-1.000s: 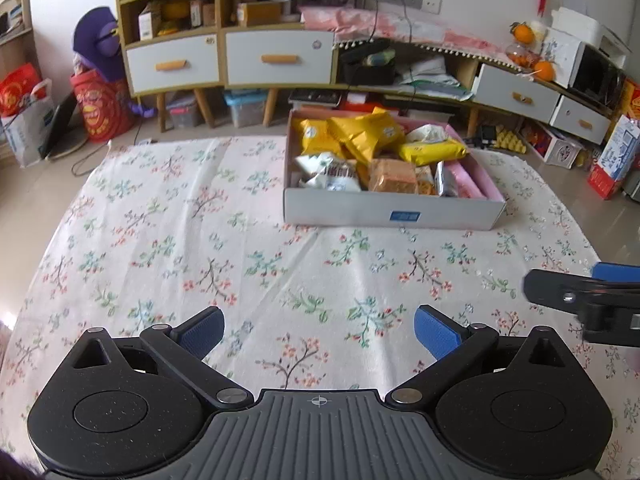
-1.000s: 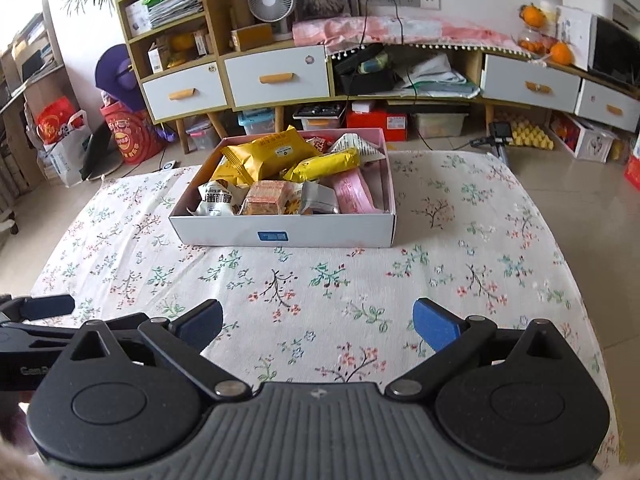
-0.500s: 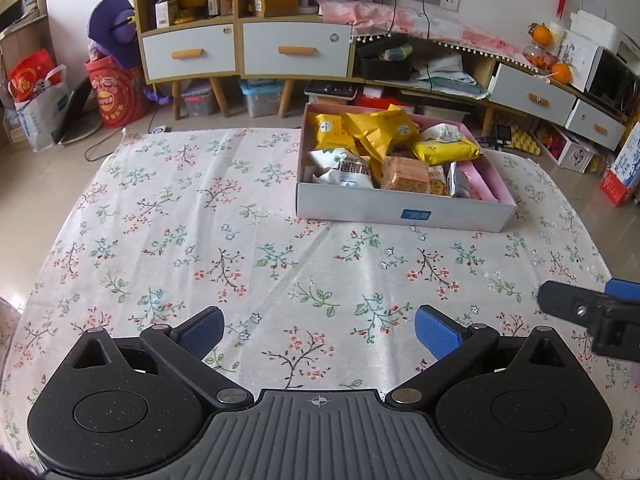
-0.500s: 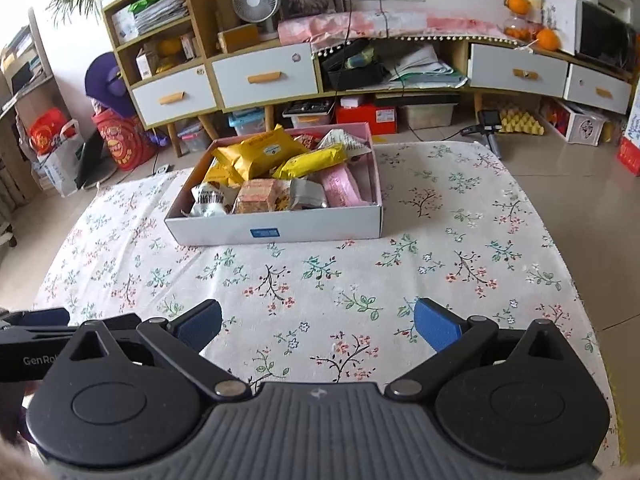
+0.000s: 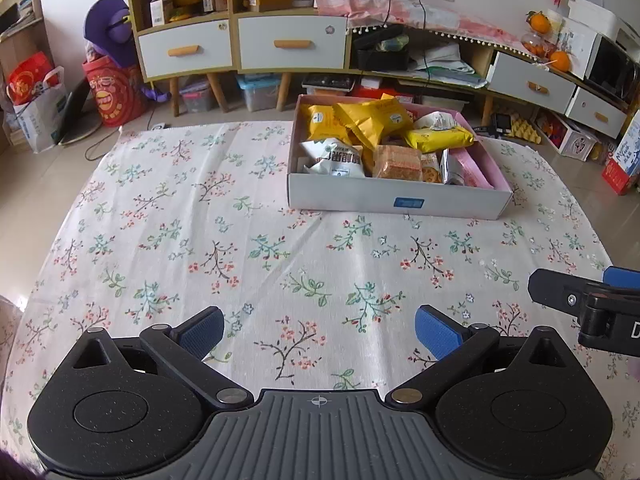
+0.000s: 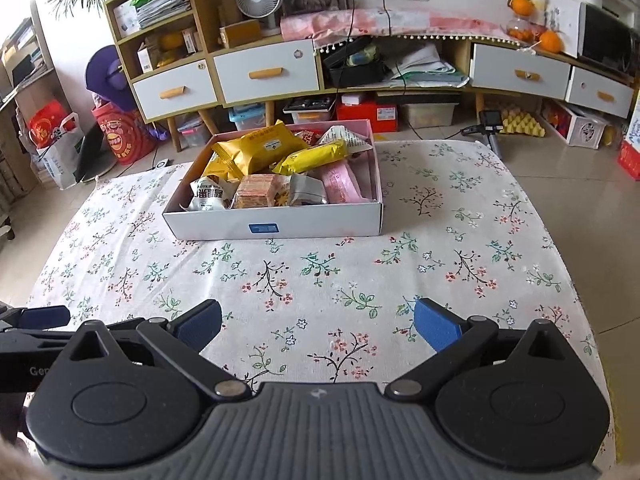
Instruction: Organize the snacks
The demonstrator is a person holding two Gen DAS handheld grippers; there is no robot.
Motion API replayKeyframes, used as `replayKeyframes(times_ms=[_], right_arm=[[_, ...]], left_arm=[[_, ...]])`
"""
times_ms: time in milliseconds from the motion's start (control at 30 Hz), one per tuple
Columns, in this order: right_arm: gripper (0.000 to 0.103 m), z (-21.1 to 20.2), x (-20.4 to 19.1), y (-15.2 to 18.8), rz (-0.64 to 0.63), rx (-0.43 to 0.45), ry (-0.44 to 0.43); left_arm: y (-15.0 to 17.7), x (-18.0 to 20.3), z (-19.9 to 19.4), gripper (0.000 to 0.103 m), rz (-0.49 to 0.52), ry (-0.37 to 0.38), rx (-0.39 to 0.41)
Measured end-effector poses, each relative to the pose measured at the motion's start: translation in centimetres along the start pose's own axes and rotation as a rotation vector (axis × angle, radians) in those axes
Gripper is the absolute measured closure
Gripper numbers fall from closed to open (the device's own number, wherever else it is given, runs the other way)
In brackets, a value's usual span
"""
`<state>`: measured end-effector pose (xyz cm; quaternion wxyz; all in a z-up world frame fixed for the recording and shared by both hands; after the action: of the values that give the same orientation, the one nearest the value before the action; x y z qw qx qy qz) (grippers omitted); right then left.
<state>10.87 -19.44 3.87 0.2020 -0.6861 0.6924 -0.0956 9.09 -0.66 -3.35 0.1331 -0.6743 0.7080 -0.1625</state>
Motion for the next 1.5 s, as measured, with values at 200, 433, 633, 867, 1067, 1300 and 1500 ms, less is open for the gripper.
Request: replayKeyframes(times_ms=[200,433,633,867,1067,1300,1500], right_arm=[[0.000,0.1,-0.2,0.0,-0.006,0.000,0.006],[0.000,0.2,-0.2,0.0,-0.009,-0.005,0.017],[0.000,0.2,-0.1,0.0,-0.002,-0.007,0.030],[0.000,0.3,0.0,0.1,0.008,-0.013,0.040],[0.000,0.5,0.0,0.0,0.009,-0.015,0.050],[0.000,0.6,-0.1,0.0,0.012,-0.017,0.057],[0.000,0.6,-0.3,0.0,0.008,-0.018,0.060]], left_arm=[[0.0,-0.3,-0.3,0.001,-0.012,-0.014,0.001],[-0.1,-0.5,-0.5,0.001,-0.019,-0.026,0.001],[0.0,-0.5,-0.8,0.001,-0.017,-0.036,0.003],[0.1,-0.3,-1.0,0.001,-0.017,-0.032,0.004],[0.1,-0.2,-1.1,0.001,-0.017,-0.027,0.005],[0.0,-0.3,-1.2,0.001,-0.021,-0.027,0.008],[0.0,-0.5,-1.3,0.001,-0.025,-0.028,0.011]])
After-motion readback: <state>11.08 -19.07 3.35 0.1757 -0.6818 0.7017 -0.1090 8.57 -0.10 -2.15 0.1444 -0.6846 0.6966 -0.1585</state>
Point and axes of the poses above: each gripper's, at about its wrist camera, not at the fingertips, and z roughly the way its jaws point, x to its right, y to its underside, the point moved 8 cm from there along z, roughly the way its jaws point, and after that the axes turned 14 degrees about -x, right-handed, at the moved point
